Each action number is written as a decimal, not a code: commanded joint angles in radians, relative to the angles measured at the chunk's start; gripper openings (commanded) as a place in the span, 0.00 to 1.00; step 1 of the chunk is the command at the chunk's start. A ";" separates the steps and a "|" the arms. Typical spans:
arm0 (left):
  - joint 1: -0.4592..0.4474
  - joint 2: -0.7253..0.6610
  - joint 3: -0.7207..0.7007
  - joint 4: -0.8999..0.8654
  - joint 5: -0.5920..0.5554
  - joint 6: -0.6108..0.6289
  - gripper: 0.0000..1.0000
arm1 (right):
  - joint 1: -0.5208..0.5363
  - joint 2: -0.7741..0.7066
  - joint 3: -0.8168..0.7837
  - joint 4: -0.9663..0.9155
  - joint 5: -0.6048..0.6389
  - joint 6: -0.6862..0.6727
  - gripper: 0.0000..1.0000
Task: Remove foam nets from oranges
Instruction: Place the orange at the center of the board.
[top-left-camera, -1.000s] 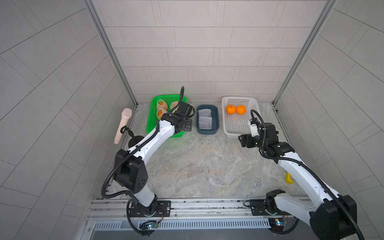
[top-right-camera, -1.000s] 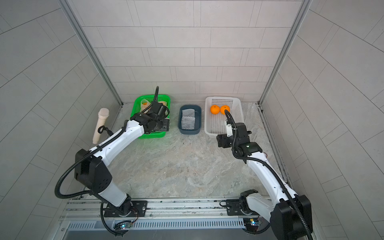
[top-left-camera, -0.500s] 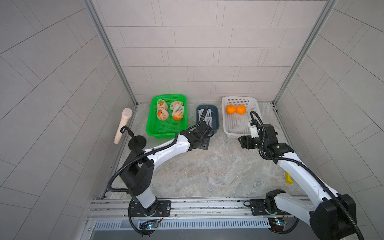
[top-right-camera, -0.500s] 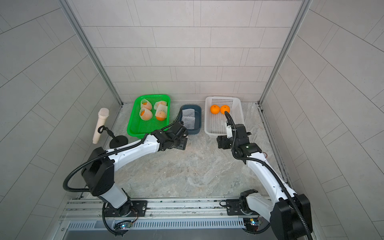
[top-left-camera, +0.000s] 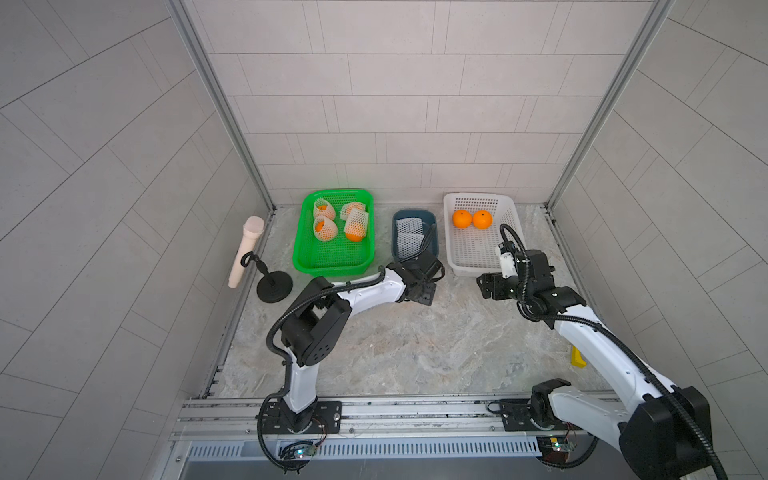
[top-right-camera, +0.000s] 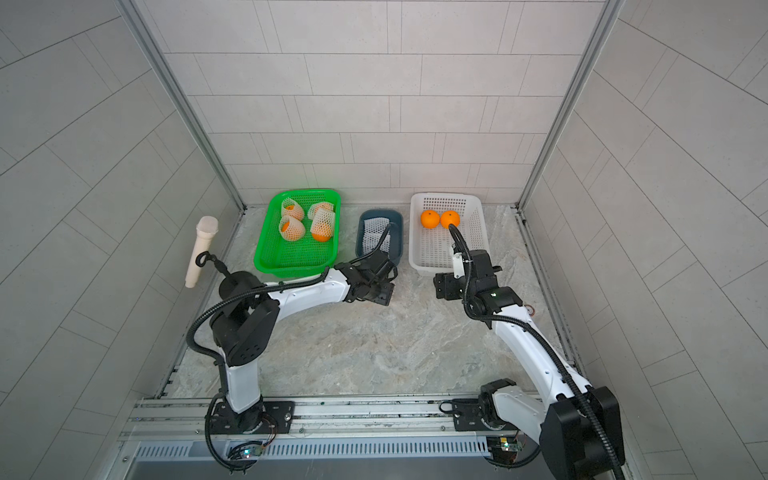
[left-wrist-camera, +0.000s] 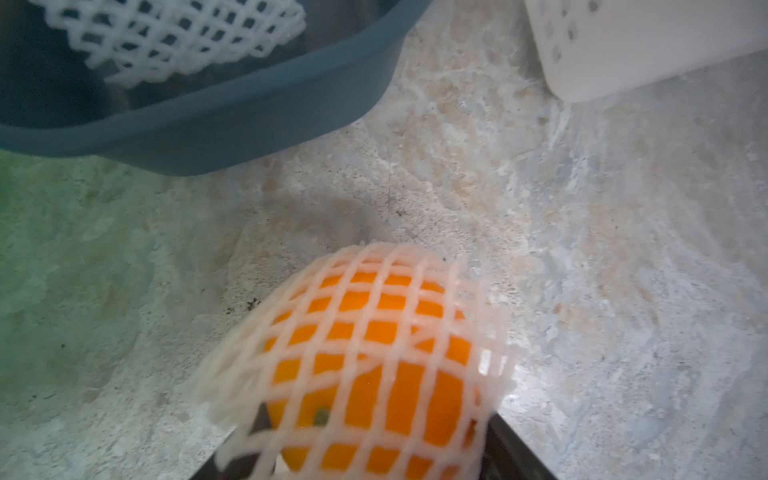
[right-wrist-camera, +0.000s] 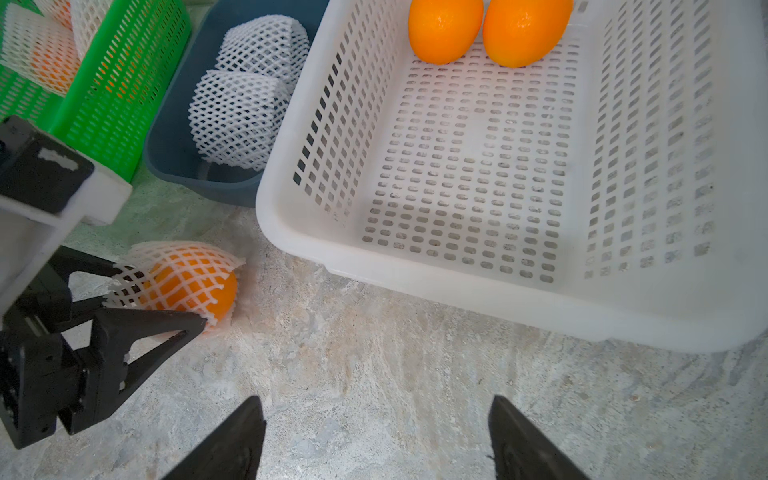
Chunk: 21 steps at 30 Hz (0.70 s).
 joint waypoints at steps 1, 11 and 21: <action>-0.013 0.023 0.031 -0.027 -0.017 -0.013 0.68 | 0.004 0.006 -0.003 0.001 0.009 0.002 0.86; -0.018 -0.016 0.022 -0.064 -0.053 -0.011 0.76 | 0.003 0.007 -0.003 0.003 0.010 0.002 0.86; -0.018 -0.064 -0.008 -0.080 -0.071 -0.010 0.80 | 0.004 0.003 -0.002 0.000 0.011 0.002 0.86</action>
